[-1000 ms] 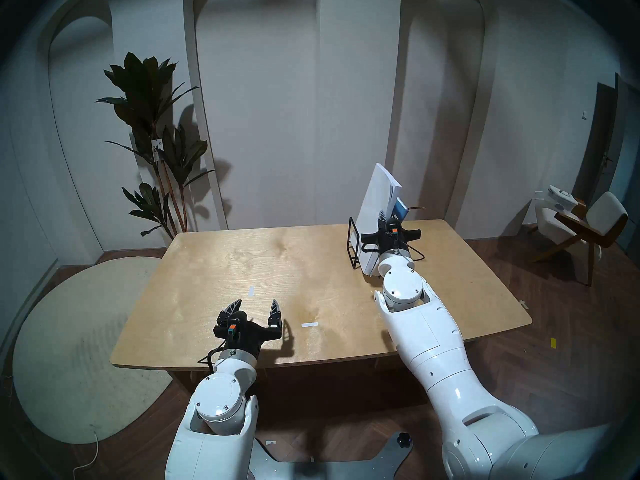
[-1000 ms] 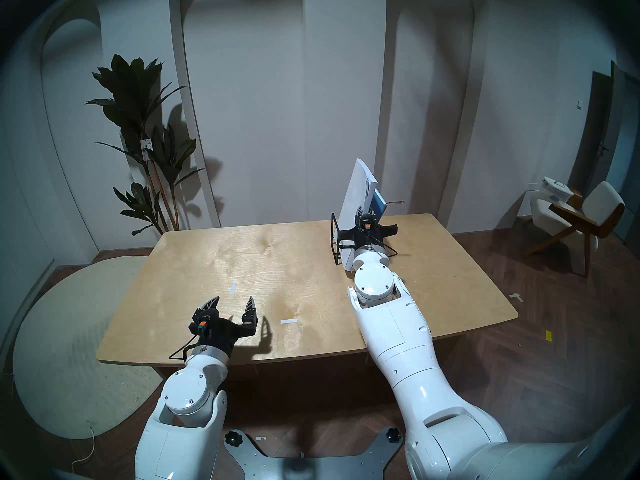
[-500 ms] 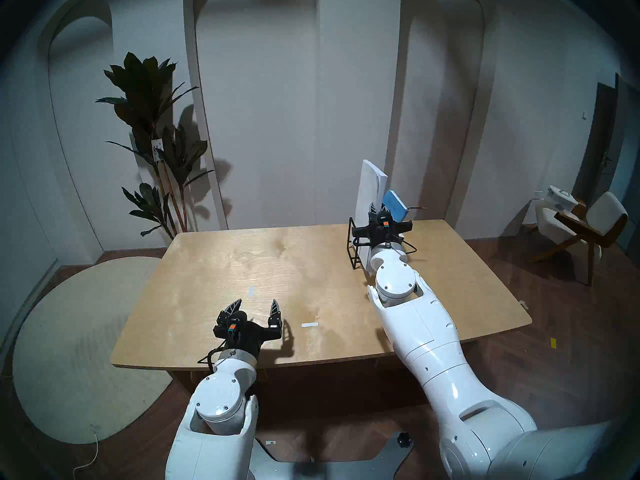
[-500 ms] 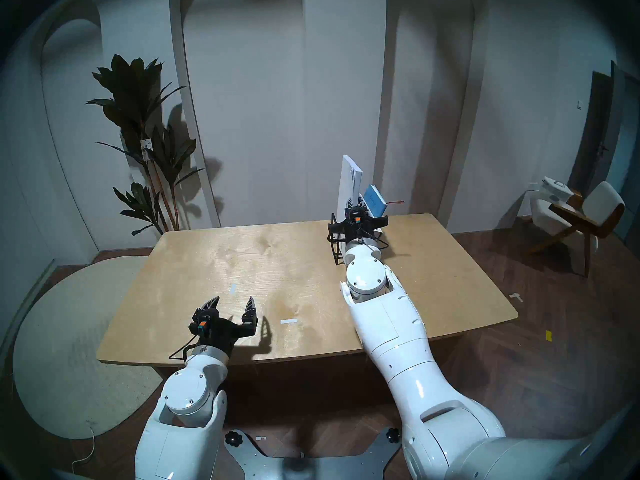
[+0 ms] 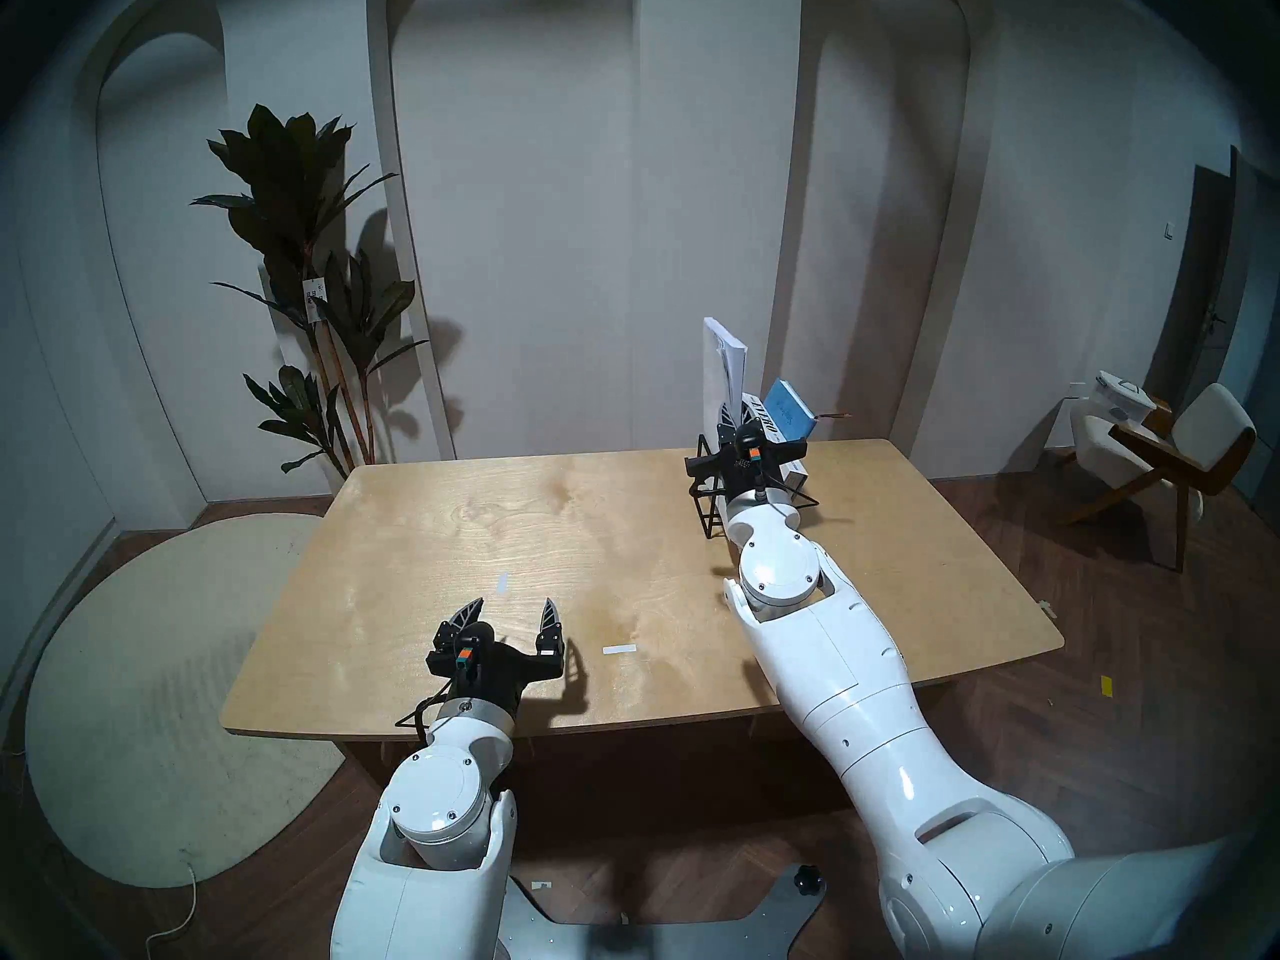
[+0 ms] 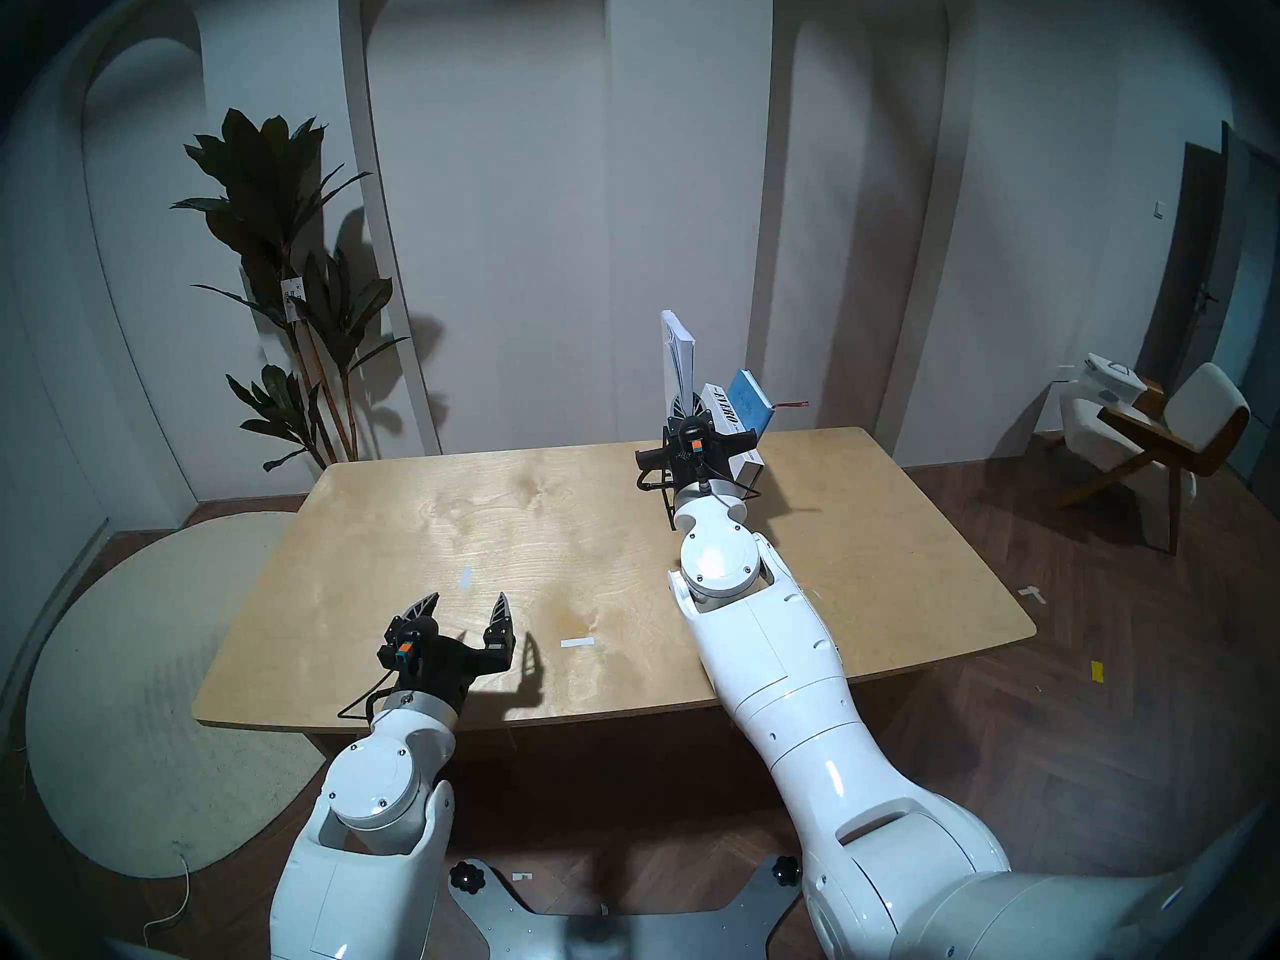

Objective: Stack the books into one stack

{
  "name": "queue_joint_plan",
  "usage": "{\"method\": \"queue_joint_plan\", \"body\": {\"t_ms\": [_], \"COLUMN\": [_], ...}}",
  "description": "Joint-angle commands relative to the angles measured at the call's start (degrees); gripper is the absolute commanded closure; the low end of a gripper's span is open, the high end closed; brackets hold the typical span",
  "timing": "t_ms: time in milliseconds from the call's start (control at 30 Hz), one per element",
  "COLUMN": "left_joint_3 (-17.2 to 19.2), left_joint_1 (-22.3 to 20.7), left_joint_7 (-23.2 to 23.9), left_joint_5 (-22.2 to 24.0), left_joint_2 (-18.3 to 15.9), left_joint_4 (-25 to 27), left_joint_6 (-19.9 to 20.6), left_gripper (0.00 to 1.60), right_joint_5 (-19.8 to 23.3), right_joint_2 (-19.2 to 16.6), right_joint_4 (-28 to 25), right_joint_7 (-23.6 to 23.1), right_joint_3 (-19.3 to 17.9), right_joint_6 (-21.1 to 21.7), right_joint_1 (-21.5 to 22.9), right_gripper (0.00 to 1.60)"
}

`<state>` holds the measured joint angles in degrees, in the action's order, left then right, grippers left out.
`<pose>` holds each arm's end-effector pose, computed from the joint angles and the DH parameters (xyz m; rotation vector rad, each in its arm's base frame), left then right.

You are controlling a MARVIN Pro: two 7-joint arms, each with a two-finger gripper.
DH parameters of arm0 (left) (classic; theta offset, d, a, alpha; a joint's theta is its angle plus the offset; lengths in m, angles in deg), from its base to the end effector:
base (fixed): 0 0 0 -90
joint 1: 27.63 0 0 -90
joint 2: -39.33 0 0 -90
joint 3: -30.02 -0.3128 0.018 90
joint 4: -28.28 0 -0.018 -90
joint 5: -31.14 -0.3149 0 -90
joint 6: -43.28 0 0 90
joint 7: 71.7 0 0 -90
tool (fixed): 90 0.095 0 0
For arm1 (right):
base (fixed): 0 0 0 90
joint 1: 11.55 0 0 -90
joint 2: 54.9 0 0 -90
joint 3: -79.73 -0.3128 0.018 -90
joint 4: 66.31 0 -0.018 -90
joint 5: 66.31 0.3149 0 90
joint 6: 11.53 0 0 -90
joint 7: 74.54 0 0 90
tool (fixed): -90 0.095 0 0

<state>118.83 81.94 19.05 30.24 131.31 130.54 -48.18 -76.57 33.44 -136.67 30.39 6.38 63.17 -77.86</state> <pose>0.3168 -0.0184 -0.3679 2.3059 -0.0002 2.0830 0.5347 0.0833 -0.2474 1.6724 0.2810 2.4847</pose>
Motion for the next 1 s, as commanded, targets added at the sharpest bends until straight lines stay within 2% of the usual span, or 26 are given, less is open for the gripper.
{"method": "queue_joint_plan", "body": {"t_ms": [0,267,500,567,600,700,833,933,967], "left_joint_3": [0.0,0.0,0.0,0.0,0.0,0.0,0.0,-0.1,-0.1], "left_joint_1": [-0.3,-0.3,-0.3,-0.3,-0.3,-0.3,-0.2,-0.2,-0.2], "left_joint_7": [0.0,0.0,0.0,0.0,0.0,-0.1,-0.1,-0.1,-0.1], "left_joint_5": [0.1,0.1,0.1,0.1,0.1,0.1,0.1,0.1,0.1], "left_joint_2": [-0.1,-0.1,-0.1,-0.1,-0.1,-0.1,-0.1,-0.1,-0.1], "left_joint_4": [1.1,1.0,1.0,1.1,1.1,1.2,1.2,1.3,1.3], "left_joint_6": [-0.3,-0.3,-0.3,-0.3,-0.3,-0.3,-0.3,-0.2,-0.2], "left_gripper": [0.00,0.00,0.00,0.00,0.00,0.00,0.00,0.00,0.00], "right_joint_5": [-3.1,-6.1,-9.4,-12.7,-12.7,-16.7,-18.5,-20.3,-19.8], "right_joint_2": [-0.2,0.5,-0.4,-2.3,-2.3,-4.3,-6.1,-7.3,-7.2], "right_joint_4": [-6.2,-10.3,-13.0,-14.3,-14.3,-16.1,-17.7,-19.1,-19.2], "right_joint_7": [2.3,5.9,5.4,4.5,4.5,3.9,1.2,-1.4,-3.6], "right_joint_3": [1.0,2.9,6.0,8.2,8.2,10.4,11.4,11.9,11.6], "right_joint_6": [-4.0,-7.6,-8.9,-9.7,-9.7,-8.1,-4.9,-0.7,0.5], "right_joint_1": [2.0,1.3,1.7,1.1,1.1,-0.4,-1.1,-1.7,-2.0], "right_gripper": [1.60,1.60,1.60,1.60,1.60,1.60,1.60,1.60,1.60]}}
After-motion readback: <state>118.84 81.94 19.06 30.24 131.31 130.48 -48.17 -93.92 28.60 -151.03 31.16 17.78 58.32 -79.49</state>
